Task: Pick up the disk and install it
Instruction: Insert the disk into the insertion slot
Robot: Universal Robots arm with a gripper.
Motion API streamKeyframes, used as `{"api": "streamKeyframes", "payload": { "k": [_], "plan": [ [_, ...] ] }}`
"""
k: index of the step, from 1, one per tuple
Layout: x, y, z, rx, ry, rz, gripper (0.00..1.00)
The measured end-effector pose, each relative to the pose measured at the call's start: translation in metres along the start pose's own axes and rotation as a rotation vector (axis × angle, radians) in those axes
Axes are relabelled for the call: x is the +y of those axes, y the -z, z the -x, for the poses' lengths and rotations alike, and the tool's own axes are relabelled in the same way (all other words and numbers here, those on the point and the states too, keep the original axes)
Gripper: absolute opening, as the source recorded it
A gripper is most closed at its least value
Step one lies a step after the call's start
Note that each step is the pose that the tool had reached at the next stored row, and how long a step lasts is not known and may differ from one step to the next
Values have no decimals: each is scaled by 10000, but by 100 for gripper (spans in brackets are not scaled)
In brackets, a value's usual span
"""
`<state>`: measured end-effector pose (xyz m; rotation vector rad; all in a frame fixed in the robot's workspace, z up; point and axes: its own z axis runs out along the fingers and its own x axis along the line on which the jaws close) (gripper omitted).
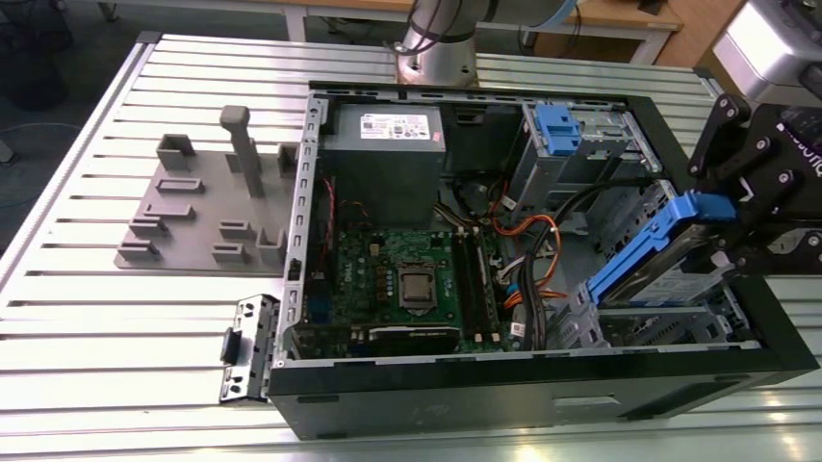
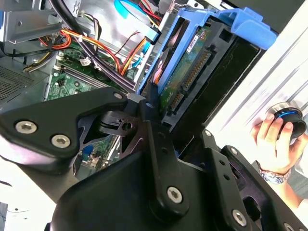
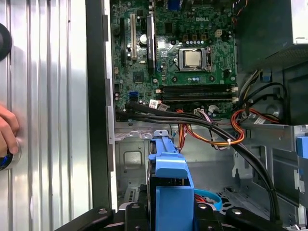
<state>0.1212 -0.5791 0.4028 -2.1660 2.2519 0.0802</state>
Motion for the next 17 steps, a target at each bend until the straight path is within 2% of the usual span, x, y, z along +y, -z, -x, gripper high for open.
{"api": "streamKeyframes", "payload": {
  "k": [17],
  "plan": [
    [-3, -97, -4, 1, 0, 0, 36]
  ]
}}
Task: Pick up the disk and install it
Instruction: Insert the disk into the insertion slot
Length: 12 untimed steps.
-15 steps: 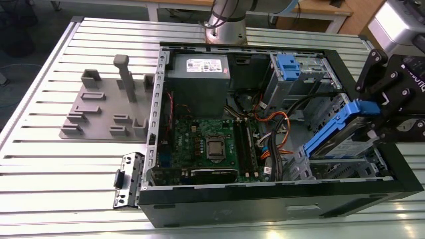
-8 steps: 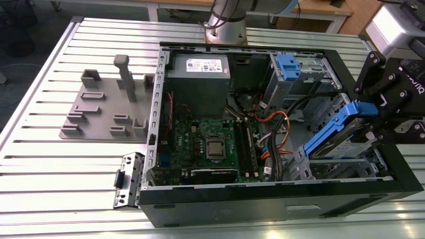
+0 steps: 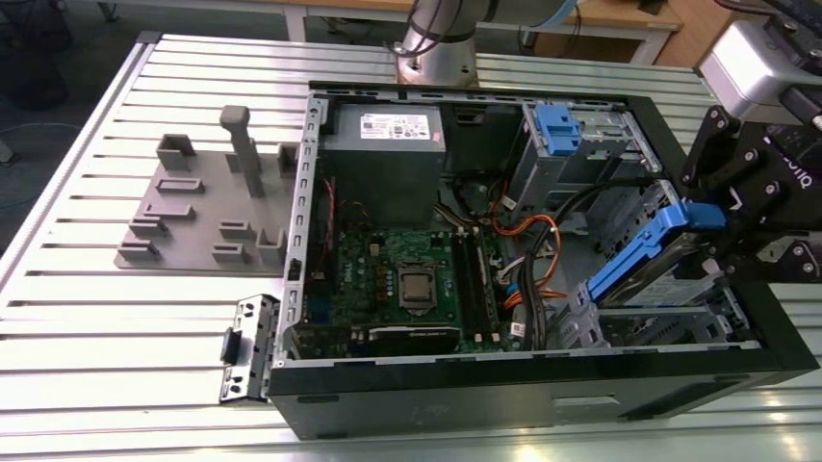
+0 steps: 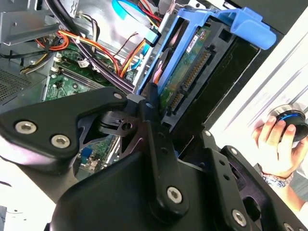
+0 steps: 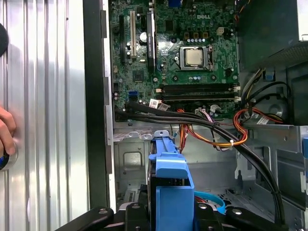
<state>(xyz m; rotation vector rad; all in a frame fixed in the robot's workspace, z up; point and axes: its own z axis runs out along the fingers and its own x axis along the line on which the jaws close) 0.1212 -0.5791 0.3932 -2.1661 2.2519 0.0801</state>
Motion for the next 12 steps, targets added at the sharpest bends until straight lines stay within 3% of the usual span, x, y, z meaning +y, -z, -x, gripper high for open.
{"api": "streamKeyframes", "payload": {
  "k": [9, 10, 12],
  "plan": [
    [0, -2, 0, 2, 0, 0, 38],
    [0, -3, -1, 1, 0, 0, 44],
    [0, -3, 0, 0, 0, 0, 44]
  ]
}}
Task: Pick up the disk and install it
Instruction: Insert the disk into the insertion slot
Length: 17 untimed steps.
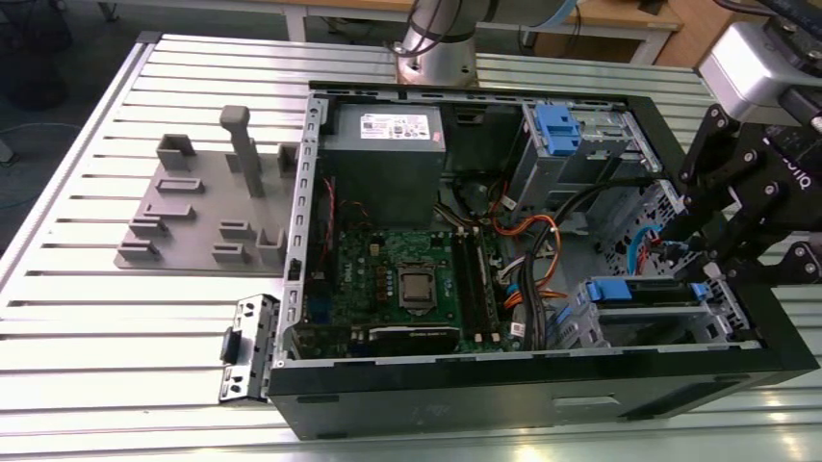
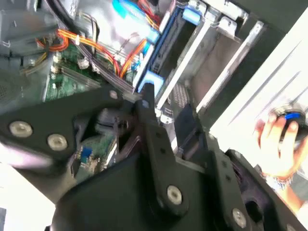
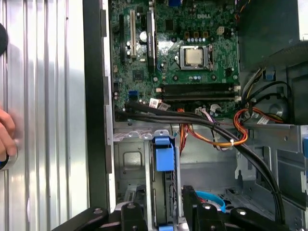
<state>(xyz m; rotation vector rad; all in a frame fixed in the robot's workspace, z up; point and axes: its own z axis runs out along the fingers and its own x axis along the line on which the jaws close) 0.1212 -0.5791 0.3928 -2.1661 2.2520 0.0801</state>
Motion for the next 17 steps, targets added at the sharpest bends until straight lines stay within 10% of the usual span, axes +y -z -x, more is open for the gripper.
{"api": "streamKeyframes", "payload": {
  "k": [7, 17],
  "plan": [
    [0, 0, 0, 1, 1, 0, 42],
    [0, -1, 0, 1, 0, 0, 10]
  ]
}}
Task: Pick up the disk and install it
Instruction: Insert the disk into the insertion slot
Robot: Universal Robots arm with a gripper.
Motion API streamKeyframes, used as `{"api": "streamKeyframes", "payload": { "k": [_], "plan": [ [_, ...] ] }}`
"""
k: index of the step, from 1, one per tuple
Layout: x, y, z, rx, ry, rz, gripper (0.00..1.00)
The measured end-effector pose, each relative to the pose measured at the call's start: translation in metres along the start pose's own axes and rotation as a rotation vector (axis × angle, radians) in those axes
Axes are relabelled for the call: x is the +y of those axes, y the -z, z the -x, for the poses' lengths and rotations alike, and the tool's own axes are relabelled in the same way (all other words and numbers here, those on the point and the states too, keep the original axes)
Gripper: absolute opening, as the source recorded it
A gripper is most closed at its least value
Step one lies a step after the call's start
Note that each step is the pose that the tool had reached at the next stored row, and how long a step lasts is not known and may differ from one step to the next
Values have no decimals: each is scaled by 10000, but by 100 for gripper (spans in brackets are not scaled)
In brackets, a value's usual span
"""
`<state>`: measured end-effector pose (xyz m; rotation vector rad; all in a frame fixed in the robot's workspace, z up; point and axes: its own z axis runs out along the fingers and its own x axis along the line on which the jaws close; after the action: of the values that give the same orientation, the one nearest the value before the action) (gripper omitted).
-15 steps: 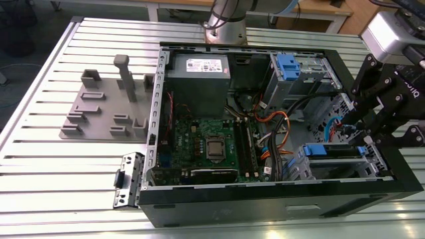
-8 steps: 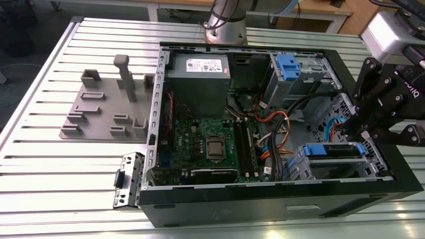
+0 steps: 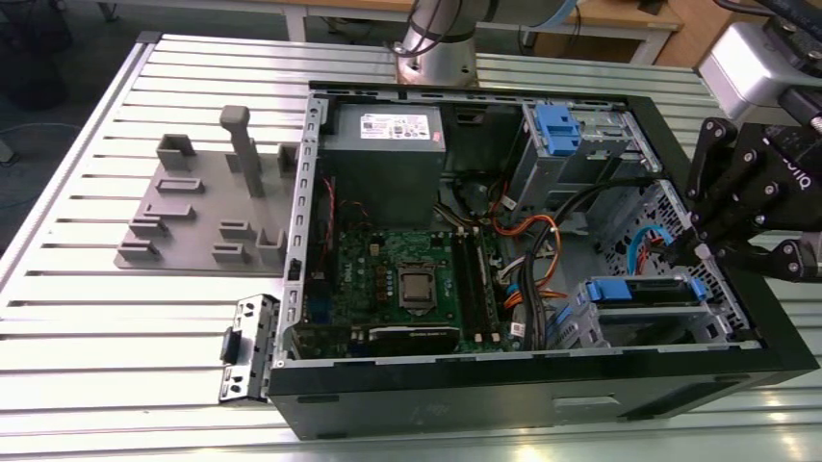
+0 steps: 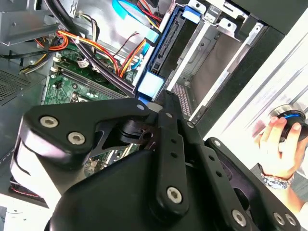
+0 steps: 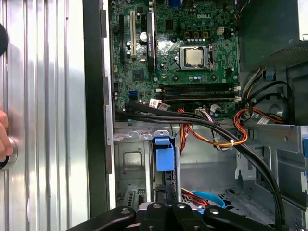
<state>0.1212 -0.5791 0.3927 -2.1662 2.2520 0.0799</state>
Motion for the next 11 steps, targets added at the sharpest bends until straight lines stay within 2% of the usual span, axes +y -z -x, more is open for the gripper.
{"api": "streamKeyframes", "payload": {
  "k": [11],
  "plan": [
    [-1, -5, 0, -2, 0, 0, 10]
  ]
}}
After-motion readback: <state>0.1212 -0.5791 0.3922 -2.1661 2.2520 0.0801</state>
